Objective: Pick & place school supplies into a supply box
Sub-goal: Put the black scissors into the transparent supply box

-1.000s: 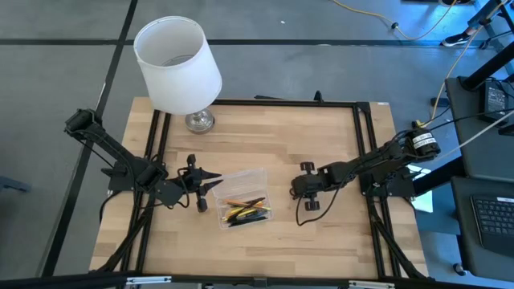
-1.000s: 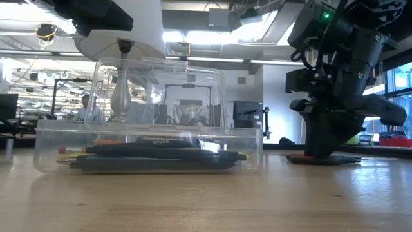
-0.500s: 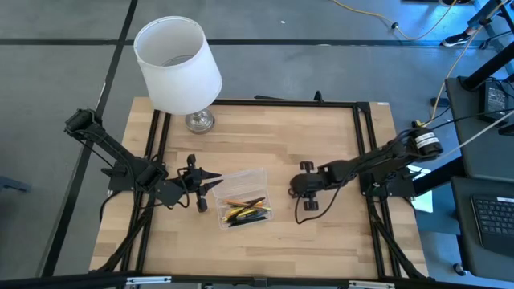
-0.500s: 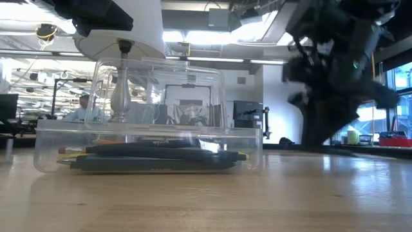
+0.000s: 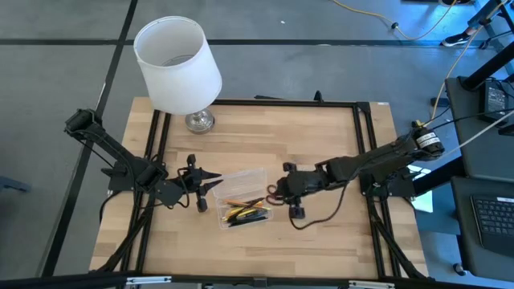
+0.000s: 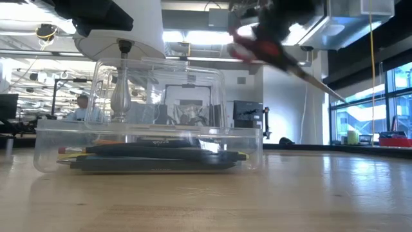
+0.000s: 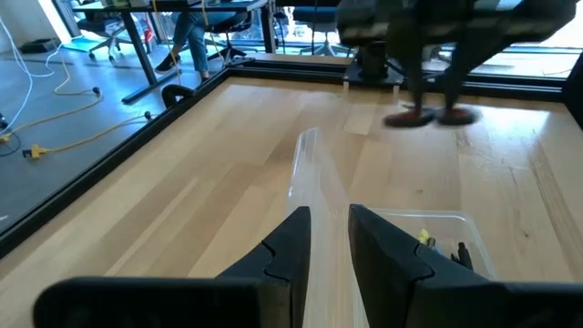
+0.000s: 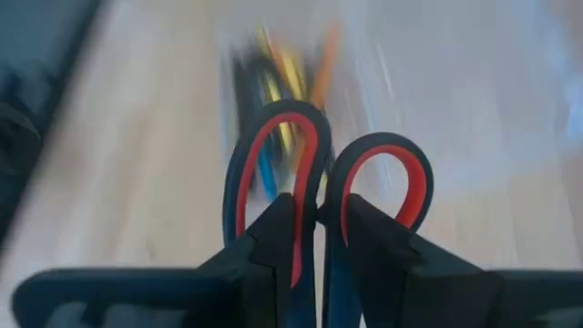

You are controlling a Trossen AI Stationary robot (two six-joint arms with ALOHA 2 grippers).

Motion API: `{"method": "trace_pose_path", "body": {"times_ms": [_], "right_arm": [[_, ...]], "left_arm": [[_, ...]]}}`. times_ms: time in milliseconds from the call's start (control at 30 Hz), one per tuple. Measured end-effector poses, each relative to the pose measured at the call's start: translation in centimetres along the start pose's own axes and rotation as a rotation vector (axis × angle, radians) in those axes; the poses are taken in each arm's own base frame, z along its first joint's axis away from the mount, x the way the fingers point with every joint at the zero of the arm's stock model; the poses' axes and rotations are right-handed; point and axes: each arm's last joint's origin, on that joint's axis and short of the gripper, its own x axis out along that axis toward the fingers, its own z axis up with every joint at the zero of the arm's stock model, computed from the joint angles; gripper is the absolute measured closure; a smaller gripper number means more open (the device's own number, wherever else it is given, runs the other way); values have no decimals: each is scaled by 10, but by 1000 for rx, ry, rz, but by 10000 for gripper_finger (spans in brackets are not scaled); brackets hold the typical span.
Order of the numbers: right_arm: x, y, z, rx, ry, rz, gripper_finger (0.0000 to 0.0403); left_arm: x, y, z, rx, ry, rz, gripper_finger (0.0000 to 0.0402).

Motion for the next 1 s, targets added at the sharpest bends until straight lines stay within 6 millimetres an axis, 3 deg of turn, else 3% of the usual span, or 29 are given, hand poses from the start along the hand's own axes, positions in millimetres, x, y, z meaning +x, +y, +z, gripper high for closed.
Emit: {"method": "trace_pose_path", "body": {"times_ms": [200,433,700,1000], "right_arm": [[-2,15,32,-20,-293,65,312],[32,21,40,-11,-424,99,311],[75,22,32,-4,-431,115,311],[67,18,58,61,-491,120,311]], "left_arm": [[0,0,0,0,0,0,329],[0,0,0,0,0,0,329],[0,0,0,0,0,0,329],[0,0,0,1,1,0,329]]}}
